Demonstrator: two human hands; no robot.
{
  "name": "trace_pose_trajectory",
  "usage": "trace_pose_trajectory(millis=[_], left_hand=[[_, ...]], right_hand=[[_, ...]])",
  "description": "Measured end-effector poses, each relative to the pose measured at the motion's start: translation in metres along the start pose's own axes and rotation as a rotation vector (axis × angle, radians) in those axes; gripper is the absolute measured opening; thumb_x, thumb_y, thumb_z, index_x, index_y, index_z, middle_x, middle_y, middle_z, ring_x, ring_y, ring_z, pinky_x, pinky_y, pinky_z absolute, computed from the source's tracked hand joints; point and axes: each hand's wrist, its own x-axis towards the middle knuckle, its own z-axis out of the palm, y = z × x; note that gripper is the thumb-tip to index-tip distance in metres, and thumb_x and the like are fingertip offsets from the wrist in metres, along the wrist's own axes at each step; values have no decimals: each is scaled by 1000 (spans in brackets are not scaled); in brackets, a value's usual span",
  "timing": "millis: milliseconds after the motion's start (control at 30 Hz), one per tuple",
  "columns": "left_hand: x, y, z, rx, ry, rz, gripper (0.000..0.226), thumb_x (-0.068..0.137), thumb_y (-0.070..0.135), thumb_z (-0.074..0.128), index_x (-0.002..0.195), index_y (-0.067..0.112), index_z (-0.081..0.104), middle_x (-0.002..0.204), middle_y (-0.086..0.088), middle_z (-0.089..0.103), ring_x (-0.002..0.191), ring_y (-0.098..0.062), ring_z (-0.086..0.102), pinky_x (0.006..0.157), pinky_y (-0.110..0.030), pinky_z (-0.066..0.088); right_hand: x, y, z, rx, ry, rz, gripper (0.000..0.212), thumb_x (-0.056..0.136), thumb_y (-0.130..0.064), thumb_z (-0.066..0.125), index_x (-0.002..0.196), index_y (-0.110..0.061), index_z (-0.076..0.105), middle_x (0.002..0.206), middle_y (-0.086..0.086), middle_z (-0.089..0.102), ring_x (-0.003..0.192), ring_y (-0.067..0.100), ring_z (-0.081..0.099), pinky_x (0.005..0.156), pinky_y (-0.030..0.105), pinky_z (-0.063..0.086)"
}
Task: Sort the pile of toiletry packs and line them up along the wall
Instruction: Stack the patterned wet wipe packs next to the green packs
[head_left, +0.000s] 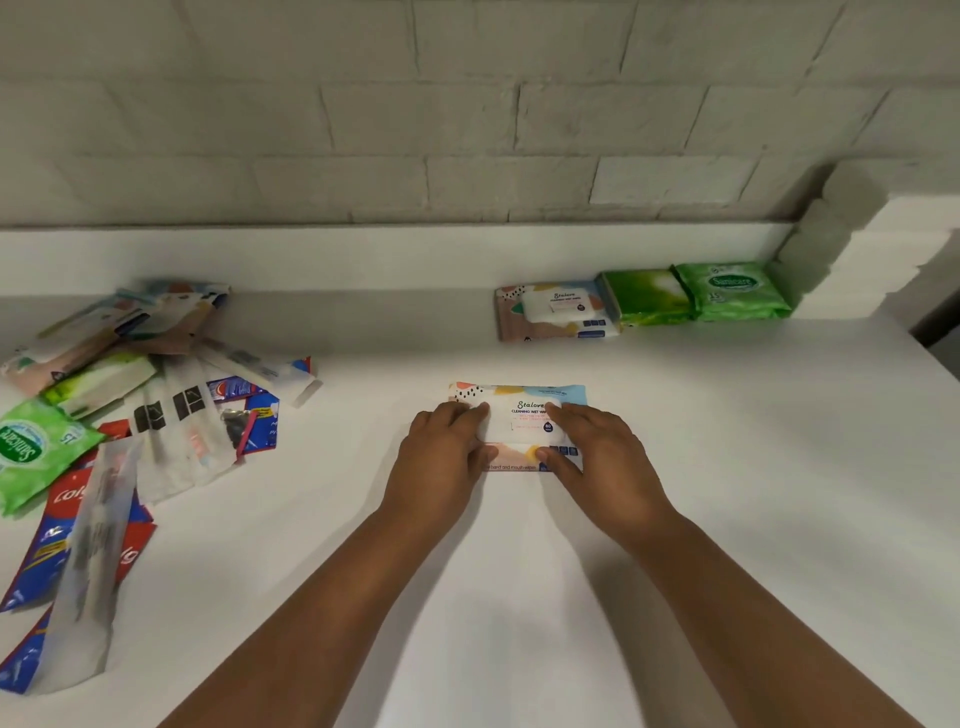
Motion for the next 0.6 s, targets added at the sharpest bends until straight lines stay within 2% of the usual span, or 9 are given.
trace_pose_trajectory(millis=[100, 167, 267, 400, 467, 600], left_hand=[[19, 4, 3, -42, 1, -12, 51, 90, 31, 58, 137, 17, 45, 135, -4, 48, 115, -27, 44, 95, -34, 40], [29, 7, 4, -88, 21, -49, 55, 86, 31, 63, 136, 16, 45, 133, -5, 47, 115, -26, 44, 93, -34, 42], [43, 8, 6, -159, 71, -173, 53, 80, 36, 67, 125, 13, 50, 119, -4, 50, 111, -23, 45, 87, -31, 42], [53, 6, 15, -70, 99, -308, 47, 78, 57, 61, 96, 14, 57, 100, -4, 53, 102, -23, 45, 81, -33, 42], [59, 5, 20, -72, 80, -330, 49, 77, 61, 61, 91, 14, 56, 96, -5, 53, 101, -23, 44, 79, -33, 42], [68, 1, 25, -150, 62, -350, 46, 73, 60, 66, 79, 18, 46, 90, -6, 54, 97, -25, 46, 72, -32, 39]], right_hand=[[17, 6, -5, 63, 14, 62, 60, 88, -42, 63, 141, -24, 44, 143, -3, 47, 127, 19, 41, 104, 31, 34], [26, 12, -7, 94, 51, 132, 66, 81, -48, 68, 137, -20, 47, 132, 0, 54, 117, 21, 47, 97, 32, 37], [37, 21, -12, -10, 96, 224, 61, 76, -64, 63, 114, -17, 58, 106, 3, 62, 98, 20, 50, 85, 32, 38], [46, 22, -19, 52, 119, 284, 54, 83, -56, 62, 106, -8, 67, 96, 10, 62, 96, 24, 51, 83, 33, 36], [51, 22, -18, 106, 112, 299, 49, 83, -51, 65, 104, -7, 67, 95, 10, 64, 94, 25, 54, 83, 35, 40], [63, 26, -13, 358, 105, 414, 29, 84, -40, 68, 98, -16, 62, 95, 2, 64, 90, 20, 60, 80, 35, 49]])
